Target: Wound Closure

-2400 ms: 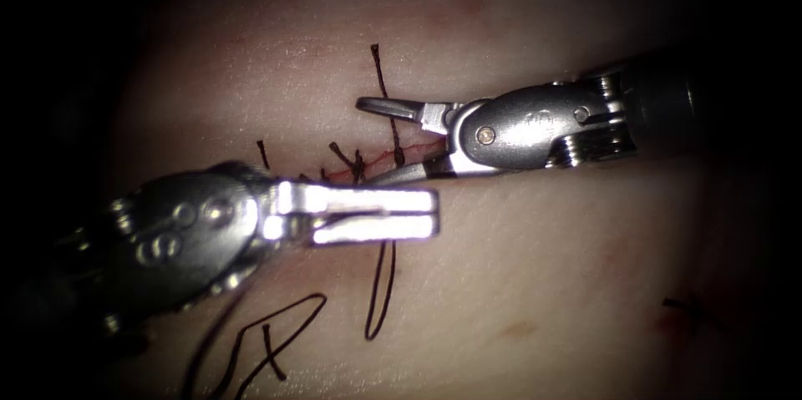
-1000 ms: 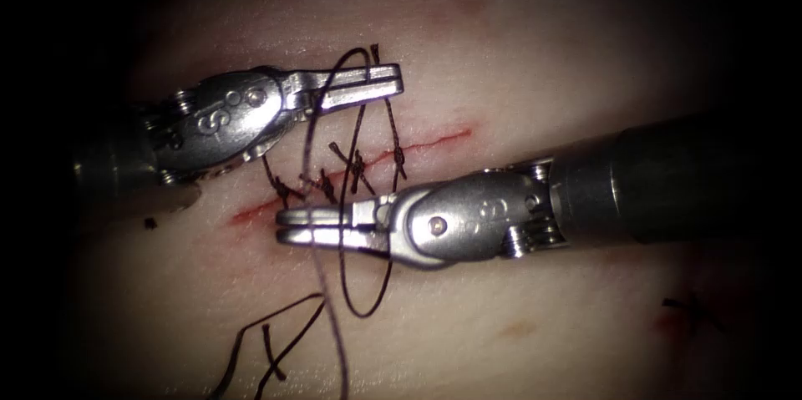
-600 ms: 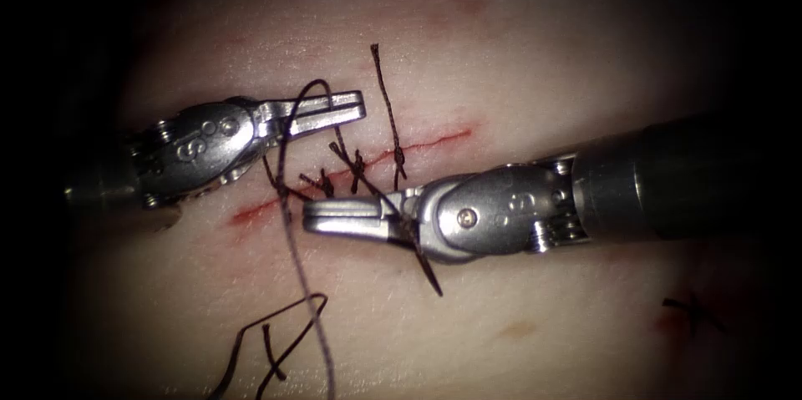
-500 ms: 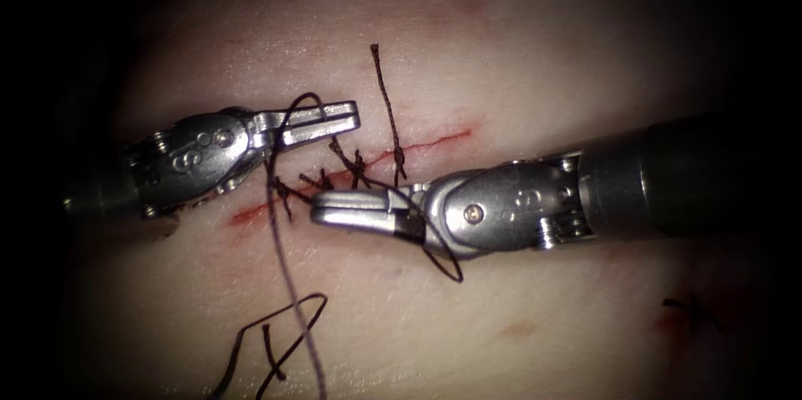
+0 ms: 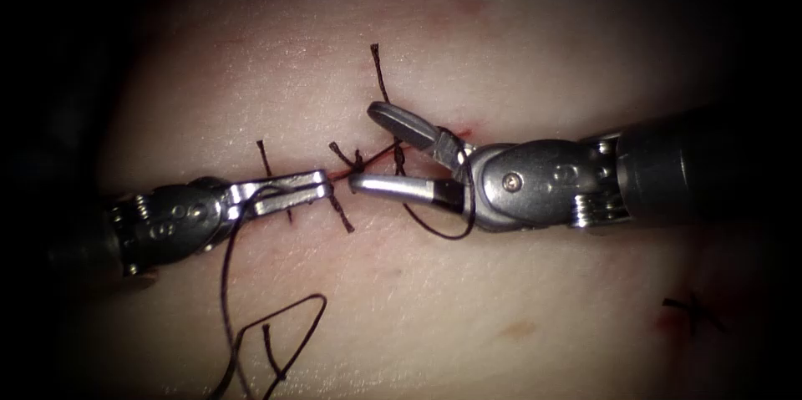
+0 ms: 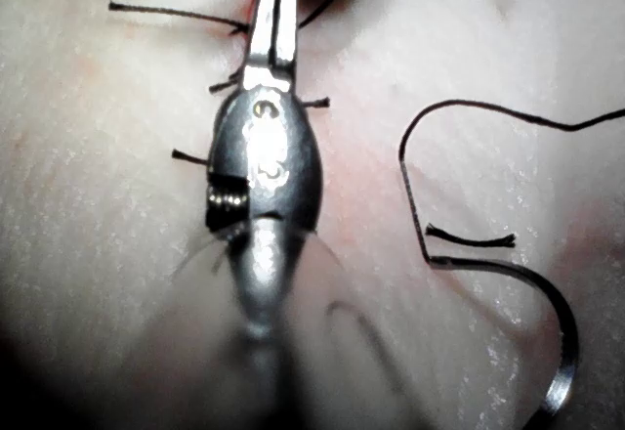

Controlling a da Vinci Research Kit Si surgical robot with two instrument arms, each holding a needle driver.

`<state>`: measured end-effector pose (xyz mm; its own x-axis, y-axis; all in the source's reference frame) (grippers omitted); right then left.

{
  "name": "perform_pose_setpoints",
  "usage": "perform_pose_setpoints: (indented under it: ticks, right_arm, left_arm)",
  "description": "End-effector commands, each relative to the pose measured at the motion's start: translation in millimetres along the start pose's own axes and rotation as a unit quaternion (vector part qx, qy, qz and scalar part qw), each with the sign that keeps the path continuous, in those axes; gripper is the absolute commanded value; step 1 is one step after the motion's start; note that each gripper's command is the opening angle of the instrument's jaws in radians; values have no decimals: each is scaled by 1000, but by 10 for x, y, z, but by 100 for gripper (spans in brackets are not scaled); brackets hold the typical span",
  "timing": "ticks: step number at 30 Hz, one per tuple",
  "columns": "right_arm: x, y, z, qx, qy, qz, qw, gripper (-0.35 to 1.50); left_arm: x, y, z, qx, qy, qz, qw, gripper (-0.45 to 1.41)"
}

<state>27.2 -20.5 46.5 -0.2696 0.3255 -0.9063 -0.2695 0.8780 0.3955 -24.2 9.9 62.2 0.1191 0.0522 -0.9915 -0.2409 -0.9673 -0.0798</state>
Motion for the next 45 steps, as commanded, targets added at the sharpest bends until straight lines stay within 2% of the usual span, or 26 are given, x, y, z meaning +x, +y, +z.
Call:
perform_pose_setpoints:
  ticks: [1, 4, 9, 13, 15, 18, 23, 24, 25, 26, 28, 30, 36, 44, 45]
  right_arm:
    - [-6, -5, 2, -4, 0, 2, 1000, 47]
    - [-1, -1, 3, -26, 0, 2, 1000, 42]
    - [1, 11, 7, -69, -7, 21, 997, 46]
    - [-7, 22, 13, -98, -41, 35, 994, 42]
    - [-13, 28, 16, -116, -59, 33, 991, 44]
    - [-20, 35, 22, -131, -88, 34, 987, 57]
    - [-33, 37, 29, -152, -134, 51, 978, 64]
    - [-38, 37, 31, -157, -154, 63, 973, 64]
    - [-38, 37, 31, -157, -154, 63, 973, 64]
    - [-42, 39, 32, -162, -169, 77, 969, 72]
    - [-46, 40, 33, -169, -182, 82, 965, 76]
    - [-48, 41, 33, -173, -184, 82, 964, 76]
    - [-71, 52, 24, -220, -212, 97, 947, 76]
    - [-95, 73, 12, -241, -223, 110, 938, 74]
    - [-106, 73, 16, -240, -234, 118, 935, 89]
  left_arm:
    - [-6, 0, 5, 0, -1, 0, 1000, -45]
    - [-12, 11, 4, -3, -4, 7, 1000, -45]
    - [-19, 23, 7, -7, -11, 15, 1000, -45]
    - [-19, 25, 11, -4, -12, 18, 1000, -45]
    - [-18, 25, 13, -3, -13, 17, 1000, -45]
    - [-12, 26, 17, -1, -13, 14, 1000, -45]
    - [-1, 30, 23, -3, -17, 9, 1000, -45]
    - [2, 31, 25, -2, -19, 7, 1000, -45]
    - [2, 31, 25, -2, -19, 7, 1000, -45]
    - [5, 32, 26, -4, -21, 6, 1000, -45]
    - [6, 31, 27, -5, -21, 5, 1000, -45]
    - [7, 31, 28, -5, -21, 5, 1000, -45]
    - [5, 31, 36, -7, -22, 5, 1000, -45]
    - [5, 33, 39, -8, -23, 5, 1000, -45]
    - [5, 33, 39, -8, -23, 5, 1000, -45]
